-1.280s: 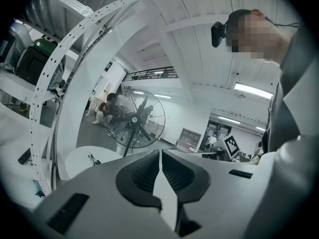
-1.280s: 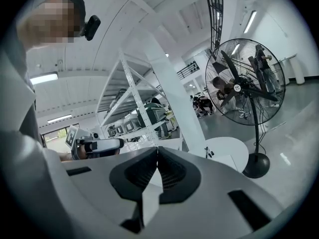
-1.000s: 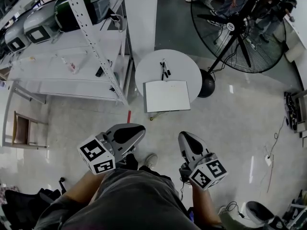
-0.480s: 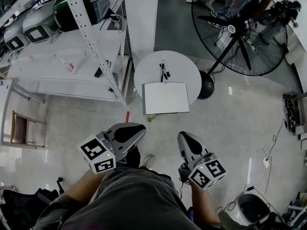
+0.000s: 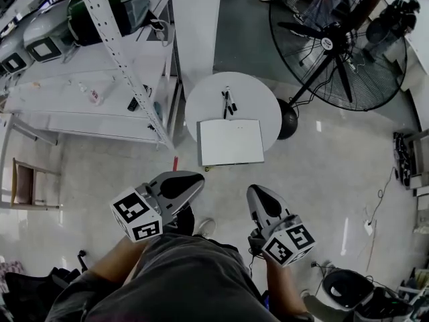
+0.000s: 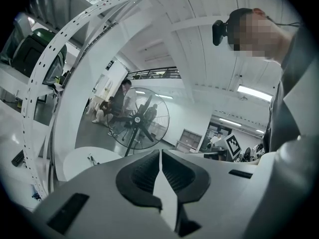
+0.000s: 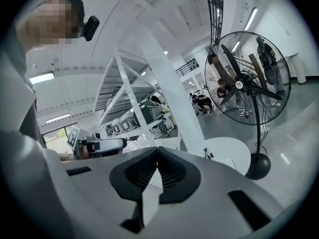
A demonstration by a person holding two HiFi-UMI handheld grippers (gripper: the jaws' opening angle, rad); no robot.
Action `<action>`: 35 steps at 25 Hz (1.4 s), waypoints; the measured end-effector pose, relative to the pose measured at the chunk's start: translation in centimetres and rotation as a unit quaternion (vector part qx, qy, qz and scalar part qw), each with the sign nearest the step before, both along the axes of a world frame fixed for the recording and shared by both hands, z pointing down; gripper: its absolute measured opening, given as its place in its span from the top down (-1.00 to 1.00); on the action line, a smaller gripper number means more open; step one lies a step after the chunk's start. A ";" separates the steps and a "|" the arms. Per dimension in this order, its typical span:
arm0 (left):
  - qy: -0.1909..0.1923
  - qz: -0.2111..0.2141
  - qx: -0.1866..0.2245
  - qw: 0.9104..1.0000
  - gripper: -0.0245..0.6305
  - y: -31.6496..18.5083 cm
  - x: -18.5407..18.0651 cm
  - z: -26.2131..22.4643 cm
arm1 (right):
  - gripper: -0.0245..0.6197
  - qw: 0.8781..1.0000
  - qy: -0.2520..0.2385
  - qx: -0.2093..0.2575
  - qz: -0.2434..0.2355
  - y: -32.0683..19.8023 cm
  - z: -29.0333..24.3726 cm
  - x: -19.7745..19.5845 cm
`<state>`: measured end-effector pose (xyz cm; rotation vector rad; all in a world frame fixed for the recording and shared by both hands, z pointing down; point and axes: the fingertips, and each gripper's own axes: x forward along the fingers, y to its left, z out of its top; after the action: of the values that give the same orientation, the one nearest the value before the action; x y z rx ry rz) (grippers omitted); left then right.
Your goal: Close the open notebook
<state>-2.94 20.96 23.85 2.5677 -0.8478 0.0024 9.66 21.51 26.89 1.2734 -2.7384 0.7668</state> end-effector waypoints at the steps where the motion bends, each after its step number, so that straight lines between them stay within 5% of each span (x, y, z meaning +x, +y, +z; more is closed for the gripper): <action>1: 0.001 0.001 -0.002 1.000 0.83 -0.4 -0.1 0.2 | 0.86 1.000 0.001 -0.002 0.000 -0.4 0.1 -0.2; 35: 0.012 0.043 -0.054 0.998 0.84 -20.7 -9.1 6.1 | 0.86 0.997 0.034 -0.062 0.038 -19.5 4.8 -9.0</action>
<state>-11.99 0.22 29.98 2.4964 -0.7072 0.0423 0.64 1.96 31.68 1.3574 -2.5583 0.8668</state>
